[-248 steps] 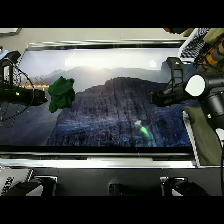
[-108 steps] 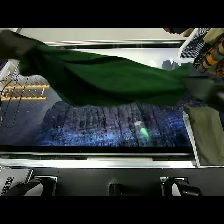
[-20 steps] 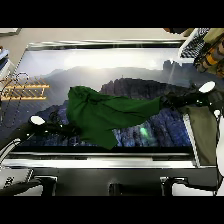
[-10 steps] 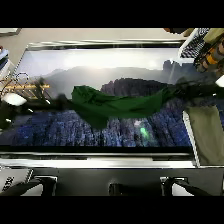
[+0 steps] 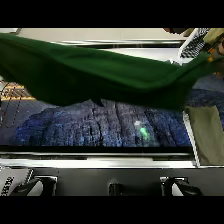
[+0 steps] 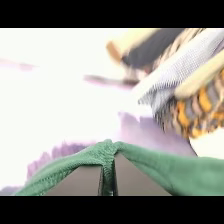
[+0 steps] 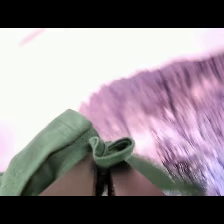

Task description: Fold the clothes and pants, and hang the long-sleeved shirts on hangers.

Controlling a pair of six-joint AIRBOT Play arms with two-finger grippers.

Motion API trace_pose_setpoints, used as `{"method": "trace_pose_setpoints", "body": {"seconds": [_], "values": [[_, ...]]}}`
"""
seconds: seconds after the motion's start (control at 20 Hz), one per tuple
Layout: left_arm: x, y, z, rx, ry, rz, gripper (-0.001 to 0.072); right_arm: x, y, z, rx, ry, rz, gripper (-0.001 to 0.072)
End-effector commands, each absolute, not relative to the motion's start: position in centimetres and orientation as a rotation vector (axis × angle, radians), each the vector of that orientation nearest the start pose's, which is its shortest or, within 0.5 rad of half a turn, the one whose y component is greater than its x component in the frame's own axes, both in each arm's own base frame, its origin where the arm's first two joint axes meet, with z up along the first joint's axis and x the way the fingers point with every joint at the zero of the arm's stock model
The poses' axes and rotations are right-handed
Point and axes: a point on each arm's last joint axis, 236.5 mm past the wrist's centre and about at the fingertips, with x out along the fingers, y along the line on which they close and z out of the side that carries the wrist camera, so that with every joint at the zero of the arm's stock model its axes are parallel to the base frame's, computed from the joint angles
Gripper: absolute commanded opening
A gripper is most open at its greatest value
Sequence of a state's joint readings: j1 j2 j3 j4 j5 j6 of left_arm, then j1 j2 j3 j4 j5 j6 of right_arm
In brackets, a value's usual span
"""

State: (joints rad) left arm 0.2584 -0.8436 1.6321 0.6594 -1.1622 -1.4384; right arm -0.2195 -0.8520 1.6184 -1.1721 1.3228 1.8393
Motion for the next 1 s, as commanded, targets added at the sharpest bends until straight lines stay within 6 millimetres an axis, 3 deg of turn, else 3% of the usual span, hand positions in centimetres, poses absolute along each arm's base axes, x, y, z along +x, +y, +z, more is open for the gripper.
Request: {"method": "trace_pose_setpoints", "body": {"seconds": [0.0, 0.1, 0.2, 0.35, 0.45, 0.55, 0.75, 0.85, 0.95], "values": [[24.1, -10.4, 48.5, -0.320, 0.070, -0.503, 0.0016, 24.1, 4.6, 41.6, 0.453, 0.297, 0.152, 0.0033], [23.4, -9.8, 48.9, -0.346, 0.054, -0.459, 0.0016, 21.9, 4.9, 44.3, 0.441, 0.179, 0.165, 0.0033], [24.0, -8.7, 48.2, -0.365, 0.077, -0.403, 0.0016, 21.2, 4.9, 45.3, 0.446, 0.134, 0.167, 0.0033], [27.5, -7.3, 44.7, -0.410, 0.181, -0.370, 0.0016, 24.3, 4.3, 42.6, 0.525, 0.257, 0.140, 0.0033], [31.7, -6.7, 39.9, -0.466, 0.315, -0.370, 0.0017, 28.4, 3.6, 38.1, 0.587, 0.443, 0.106, 0.0033], [37.2, -6.6, 33.1, -0.499, 0.482, -0.382, 0.0017, 34.0, 2.7, 32.2, 0.652, 0.628, 0.071, 0.0033], [47.8, -8.7, 18.8, -0.550, 0.738, -0.396, 0.0016, 42.6, 1.5, 16.0, 0.768, 1.032, -0.021, 0.0033], [52.2, -10.1, 12.1, -0.594, 0.795, -0.356, 0.0016, 47.1, 0.8, 9.3, 0.810, 1.078, -0.074, 0.0033], [55.7, -11.6, 7.1, -0.654, 0.798, -0.313, 0.0016, 51.2, 1.3, 3.9, 0.931, 1.075, -0.120, 0.0033]]}}
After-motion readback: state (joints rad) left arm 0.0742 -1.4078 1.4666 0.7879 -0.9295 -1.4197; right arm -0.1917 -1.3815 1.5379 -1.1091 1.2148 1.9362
